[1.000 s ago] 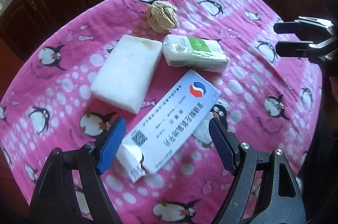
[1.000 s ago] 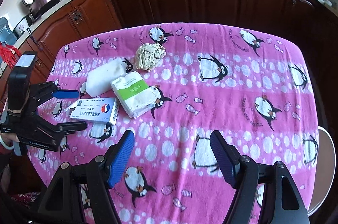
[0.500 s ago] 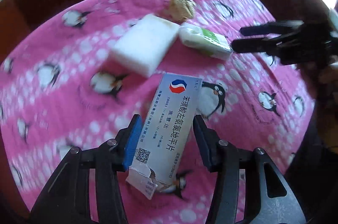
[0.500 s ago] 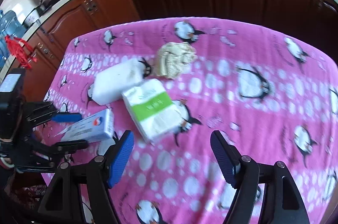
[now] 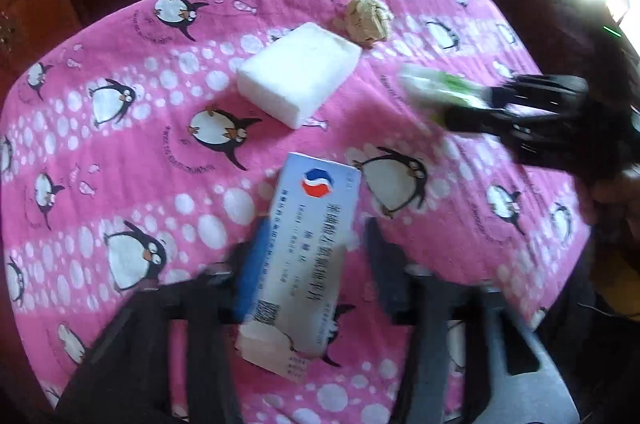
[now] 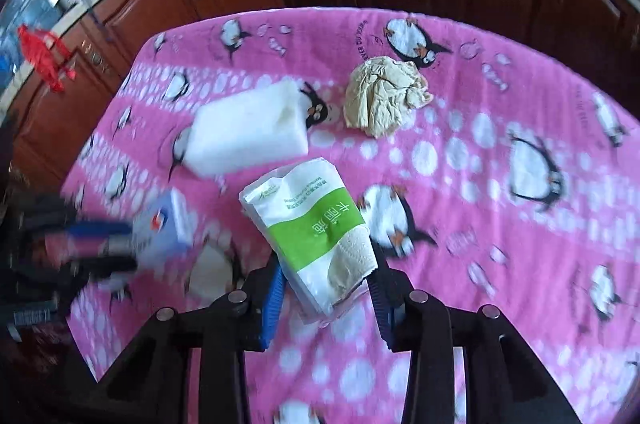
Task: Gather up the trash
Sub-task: 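Grasp the medicine box with left gripper while right gripper grasps the tissue pack, then carry both items over the white bucket and open both grippers to drop them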
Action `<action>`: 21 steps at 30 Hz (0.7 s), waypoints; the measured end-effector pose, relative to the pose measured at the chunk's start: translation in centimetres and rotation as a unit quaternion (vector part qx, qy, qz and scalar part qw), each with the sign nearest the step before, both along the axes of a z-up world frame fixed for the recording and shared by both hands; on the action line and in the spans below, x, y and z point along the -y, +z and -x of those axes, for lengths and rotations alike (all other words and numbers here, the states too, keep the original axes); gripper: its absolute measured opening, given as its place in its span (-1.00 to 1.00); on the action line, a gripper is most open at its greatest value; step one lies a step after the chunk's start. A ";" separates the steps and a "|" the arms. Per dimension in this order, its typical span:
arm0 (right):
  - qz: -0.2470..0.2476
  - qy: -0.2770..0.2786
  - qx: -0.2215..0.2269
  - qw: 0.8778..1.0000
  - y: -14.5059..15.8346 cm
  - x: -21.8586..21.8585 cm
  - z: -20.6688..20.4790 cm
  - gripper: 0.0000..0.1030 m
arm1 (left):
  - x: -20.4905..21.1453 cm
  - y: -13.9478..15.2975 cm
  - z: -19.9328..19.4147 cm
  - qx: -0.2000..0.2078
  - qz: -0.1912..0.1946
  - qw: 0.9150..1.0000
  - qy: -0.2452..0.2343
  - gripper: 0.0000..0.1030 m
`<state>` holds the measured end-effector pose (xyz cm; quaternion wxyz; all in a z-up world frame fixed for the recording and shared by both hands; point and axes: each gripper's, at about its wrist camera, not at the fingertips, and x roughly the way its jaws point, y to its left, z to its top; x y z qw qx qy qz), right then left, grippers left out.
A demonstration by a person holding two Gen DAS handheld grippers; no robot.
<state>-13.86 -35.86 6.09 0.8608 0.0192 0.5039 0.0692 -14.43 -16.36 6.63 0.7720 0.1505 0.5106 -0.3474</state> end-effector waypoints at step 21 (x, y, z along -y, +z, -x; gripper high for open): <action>-0.006 -0.076 0.062 0.995 4.2 3.5 11.0 -0.28 | 6.0 3.2 4.4 0.078 -0.029 0.996 -0.021 -0.08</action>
